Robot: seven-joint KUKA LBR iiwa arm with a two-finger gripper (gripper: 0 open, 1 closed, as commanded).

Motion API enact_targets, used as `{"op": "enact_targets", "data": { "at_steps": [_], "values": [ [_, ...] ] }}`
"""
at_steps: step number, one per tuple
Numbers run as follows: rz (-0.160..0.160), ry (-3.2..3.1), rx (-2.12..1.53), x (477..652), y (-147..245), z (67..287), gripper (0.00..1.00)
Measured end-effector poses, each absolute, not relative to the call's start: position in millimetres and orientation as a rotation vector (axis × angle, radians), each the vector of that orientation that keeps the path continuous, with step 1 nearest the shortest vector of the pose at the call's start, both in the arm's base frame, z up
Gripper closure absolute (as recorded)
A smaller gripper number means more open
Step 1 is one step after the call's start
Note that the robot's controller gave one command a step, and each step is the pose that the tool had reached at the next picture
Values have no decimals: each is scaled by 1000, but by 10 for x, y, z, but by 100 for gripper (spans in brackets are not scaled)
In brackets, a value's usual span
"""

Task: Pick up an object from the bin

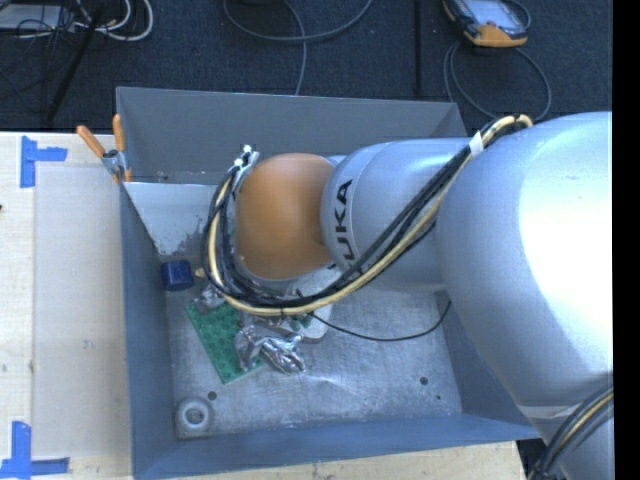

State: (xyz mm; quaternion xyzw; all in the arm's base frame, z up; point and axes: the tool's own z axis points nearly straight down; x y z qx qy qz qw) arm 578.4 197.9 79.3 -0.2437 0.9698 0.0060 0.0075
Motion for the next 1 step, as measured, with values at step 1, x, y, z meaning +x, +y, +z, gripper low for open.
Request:
{"op": "enact_targets", "data": {
  "at_steps": [1],
  "values": [
    [-4, 2878, -1240, 5881, 1025, 2595, 100]
  ]
}}
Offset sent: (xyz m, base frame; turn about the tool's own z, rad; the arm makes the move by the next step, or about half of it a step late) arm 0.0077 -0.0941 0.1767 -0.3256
